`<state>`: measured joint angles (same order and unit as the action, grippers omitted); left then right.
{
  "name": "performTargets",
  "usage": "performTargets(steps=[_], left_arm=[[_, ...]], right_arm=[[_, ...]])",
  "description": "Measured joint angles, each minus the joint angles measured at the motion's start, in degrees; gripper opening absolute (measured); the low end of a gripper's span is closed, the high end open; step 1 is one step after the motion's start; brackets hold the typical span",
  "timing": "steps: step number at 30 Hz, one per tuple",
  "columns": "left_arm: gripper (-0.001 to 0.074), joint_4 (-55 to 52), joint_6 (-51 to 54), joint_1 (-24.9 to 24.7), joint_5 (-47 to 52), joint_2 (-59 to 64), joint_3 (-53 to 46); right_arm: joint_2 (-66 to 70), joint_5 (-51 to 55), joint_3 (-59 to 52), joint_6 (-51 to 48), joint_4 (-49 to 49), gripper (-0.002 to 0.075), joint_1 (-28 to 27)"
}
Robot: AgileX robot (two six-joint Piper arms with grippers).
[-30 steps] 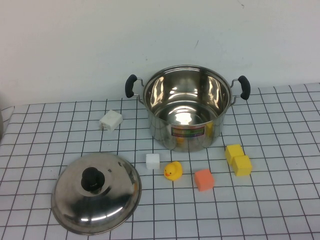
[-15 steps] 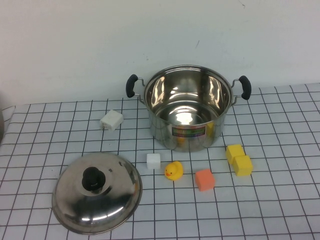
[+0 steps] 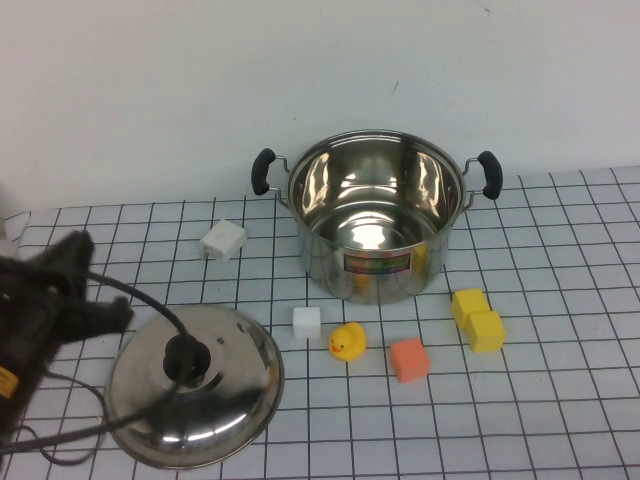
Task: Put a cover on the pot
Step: Pick up the pot lid
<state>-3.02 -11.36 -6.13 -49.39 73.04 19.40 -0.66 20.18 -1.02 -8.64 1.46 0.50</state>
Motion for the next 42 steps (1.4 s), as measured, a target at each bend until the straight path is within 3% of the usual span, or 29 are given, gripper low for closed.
performTargets(steps=[4, 8, 10, 12, 18, 22, 29, 31, 35, 42], left_arm=[[-0.0001, 0.64, 0.00, -3.03, -12.08, 10.85, -3.08], [0.0003, 3.76, 0.89, -5.97, -14.67, 20.02, -3.98], [0.0041, 5.81, 1.57, -7.17, -15.10, 24.51, -3.98], [0.0115, 6.42, 2.97, -7.73, -15.40, 28.65, -3.84], [0.0474, 4.86, 4.19, -7.87, -15.53, 37.94, 0.98], [0.0553, 4.27, 4.30, -8.00, -16.07, 43.70, 5.27], [0.0549, 4.60, 4.96, -8.00, -17.96, 50.91, 11.29], [0.0495, 5.53, 5.11, -8.00, -19.29, 52.19, 12.36], [0.0306, 5.71, 5.32, -8.00, -20.56, 53.21, 13.35], [0.0311, 5.71, 5.42, -8.39, -19.98, 52.49, 13.42]], right_arm=[[0.00, 0.00, 0.00, 0.00, 0.00, 0.0009, 0.00], [0.00, 0.00, 0.00, 0.00, 0.00, 0.0009, 0.00], [0.00, 0.00, 0.00, 0.00, 0.00, 0.0009, 0.00], [0.00, 0.00, 0.00, 0.00, 0.00, 0.0009, 0.00], [0.00, 0.00, 0.00, 0.00, 0.00, 0.0009, 0.00], [0.00, 0.00, 0.00, 0.00, 0.00, 0.0009, 0.00], [0.00, 0.00, 0.00, 0.00, 0.00, 0.0009, 0.00], [0.00, 0.00, 0.00, 0.00, 0.00, 0.0009, 0.00], [0.00, 0.00, 0.00, 0.00, 0.00, 0.0009, 0.00], [0.00, 0.00, 0.00, 0.00, 0.00, 0.0009, 0.00]])
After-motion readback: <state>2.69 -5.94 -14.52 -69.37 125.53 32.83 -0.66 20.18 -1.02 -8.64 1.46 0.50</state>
